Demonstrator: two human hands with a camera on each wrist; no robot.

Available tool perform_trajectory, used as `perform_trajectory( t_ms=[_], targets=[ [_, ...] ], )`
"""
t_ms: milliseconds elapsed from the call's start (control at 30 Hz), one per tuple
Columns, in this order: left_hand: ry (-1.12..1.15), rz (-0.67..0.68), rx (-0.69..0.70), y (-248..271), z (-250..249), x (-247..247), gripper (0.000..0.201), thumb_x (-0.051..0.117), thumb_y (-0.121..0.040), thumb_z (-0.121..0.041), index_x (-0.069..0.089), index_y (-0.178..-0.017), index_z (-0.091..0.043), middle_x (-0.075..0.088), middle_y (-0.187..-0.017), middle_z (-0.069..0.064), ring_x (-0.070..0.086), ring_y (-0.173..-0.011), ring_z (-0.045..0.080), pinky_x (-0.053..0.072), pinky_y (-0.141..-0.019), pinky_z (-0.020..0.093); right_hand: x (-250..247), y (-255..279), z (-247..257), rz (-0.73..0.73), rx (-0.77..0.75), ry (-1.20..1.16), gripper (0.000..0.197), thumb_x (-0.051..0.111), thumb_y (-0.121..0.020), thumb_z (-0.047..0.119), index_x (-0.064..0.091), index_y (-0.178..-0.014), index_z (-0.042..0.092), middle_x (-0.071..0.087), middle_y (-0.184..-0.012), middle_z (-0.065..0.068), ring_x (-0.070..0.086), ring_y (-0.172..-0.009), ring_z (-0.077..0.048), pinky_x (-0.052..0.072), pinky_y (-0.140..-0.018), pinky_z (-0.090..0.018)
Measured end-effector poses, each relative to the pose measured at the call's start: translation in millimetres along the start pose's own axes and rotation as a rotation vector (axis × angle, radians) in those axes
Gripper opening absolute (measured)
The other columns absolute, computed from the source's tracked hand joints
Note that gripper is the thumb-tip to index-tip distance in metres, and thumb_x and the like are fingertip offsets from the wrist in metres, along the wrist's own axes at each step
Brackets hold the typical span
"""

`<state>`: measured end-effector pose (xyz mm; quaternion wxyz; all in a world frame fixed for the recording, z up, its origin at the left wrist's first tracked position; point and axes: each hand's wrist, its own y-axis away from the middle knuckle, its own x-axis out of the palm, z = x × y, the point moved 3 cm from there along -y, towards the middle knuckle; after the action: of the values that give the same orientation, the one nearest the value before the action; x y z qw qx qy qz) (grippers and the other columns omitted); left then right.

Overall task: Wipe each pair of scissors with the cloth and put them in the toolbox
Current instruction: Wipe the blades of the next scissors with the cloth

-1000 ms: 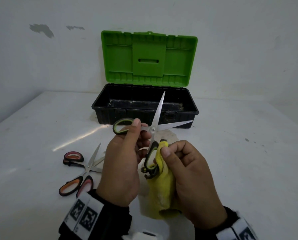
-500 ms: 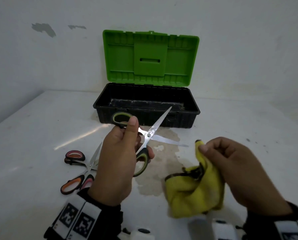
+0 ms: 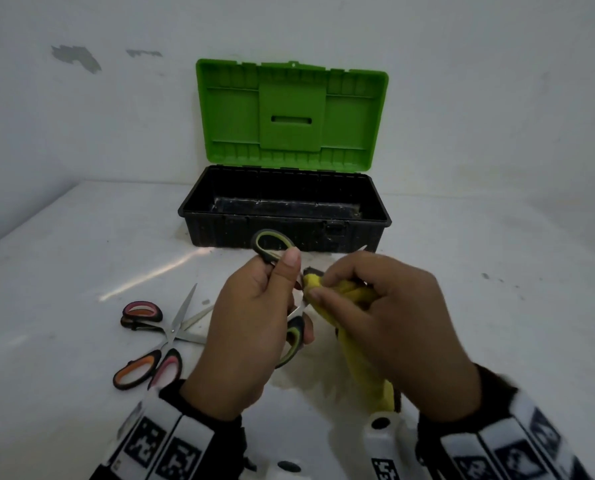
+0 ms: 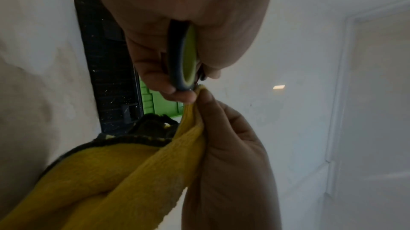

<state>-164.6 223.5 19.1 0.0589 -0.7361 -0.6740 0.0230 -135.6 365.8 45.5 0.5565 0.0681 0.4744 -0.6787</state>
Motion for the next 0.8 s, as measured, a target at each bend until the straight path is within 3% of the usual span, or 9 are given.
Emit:
perform_trajectory(
  t_ms=[133, 300, 500, 600, 667, 733, 800],
  targets=[
    [-0.016, -0.005, 0.003, -2.2, 3.0, -6.2, 0.043, 0.049, -0.095, -0.05, 0.052, -0.075, -0.012, 0.045, -0.065, 0.016, 0.058, -0.045, 0.026, 0.046, -0.046, 0.029, 2.1, -3.2, -16.2, -0.134, 0.143, -0.089, 0.013, 0.079, -0.076, 0.036, 0.071, -0.072, 0.027, 0.065, -0.068, 0.018, 0.061, -0.076, -0.003, 0.042, -0.063, -0.005],
    [-0.065, -0.004, 0.01, -1.9, 4.3, -7.4, 0.046, 0.048, -0.096, -0.051, 0.051, -0.077, -0.009, 0.044, -0.066, 0.03, 0.057, -0.043, 0.025, 0.048, -0.045, 0.027, 13.6, 3.7, -7.4, -0.027, 0.147, -0.121, 0.014, 0.078, -0.076, 0.038, 0.072, -0.07, 0.027, 0.066, -0.071, 0.015, 0.061, -0.077, -0.006, 0.046, -0.064, -0.012],
    [-0.062, -0.007, 0.018, -2.0, 6.9, -8.1, 0.05, 0.047, -0.095, -0.051, 0.05, -0.08, -0.003, 0.048, -0.065, 0.029, 0.058, -0.042, 0.022, 0.046, -0.046, 0.029, 7.4, -4.2, -22.5, -0.108, 0.206, -0.13, 0.016, 0.078, -0.078, 0.033, 0.069, -0.068, 0.026, 0.064, -0.066, 0.015, 0.06, -0.071, -0.004, 0.042, -0.06, -0.007],
    [-0.04, -0.018, 0.025, -2.2, 5.3, -8.8, 0.045, 0.049, -0.095, -0.047, 0.049, -0.073, -0.008, 0.039, -0.053, 0.007, 0.056, -0.041, 0.024, 0.046, -0.044, 0.028, 14.6, 2.7, -14.1, -0.045, 0.187, -0.126, 0.017, 0.076, -0.079, 0.036, 0.067, -0.068, 0.027, 0.063, -0.068, 0.016, 0.059, -0.073, -0.006, 0.043, -0.061, -0.008],
    [-0.015, -0.014, 0.038, -2.8, 5.1, -8.7, 0.042, 0.049, -0.097, -0.042, 0.047, -0.069, -0.01, 0.035, -0.049, -0.001, 0.054, -0.039, 0.024, 0.046, -0.045, 0.031, 12.4, 1.8, -17.9, -0.111, 0.192, -0.126, 0.018, 0.076, -0.081, 0.033, 0.065, -0.068, 0.027, 0.062, -0.067, 0.014, 0.059, -0.071, -0.007, 0.042, -0.06, -0.008],
    [0.03, -0.002, 0.048, -3.1, 6.2, -8.4, 0.042, 0.049, -0.098, -0.039, 0.045, -0.066, -0.012, 0.031, -0.049, 0.001, 0.051, -0.038, 0.024, 0.046, -0.046, 0.035, 7.1, -2.4, -24.7, -0.212, 0.22, -0.122, 0.021, 0.076, -0.083, 0.031, 0.062, -0.067, 0.025, 0.061, -0.065, 0.012, 0.058, -0.068, -0.008, 0.04, -0.058, -0.008],
    [0.057, 0.009, 0.059, -3.6, 8.1, -9.2, 0.043, 0.05, -0.098, -0.038, 0.046, -0.067, -0.009, 0.028, -0.051, 0.006, 0.048, -0.039, 0.027, 0.046, -0.044, 0.033, 6.7, -4.0, -25.0, -0.222, 0.22, -0.114, 0.023, 0.076, -0.084, 0.03, 0.061, -0.067, 0.024, 0.06, -0.063, 0.011, 0.056, -0.065, -0.007, 0.04, -0.057, -0.008]
  ],
)
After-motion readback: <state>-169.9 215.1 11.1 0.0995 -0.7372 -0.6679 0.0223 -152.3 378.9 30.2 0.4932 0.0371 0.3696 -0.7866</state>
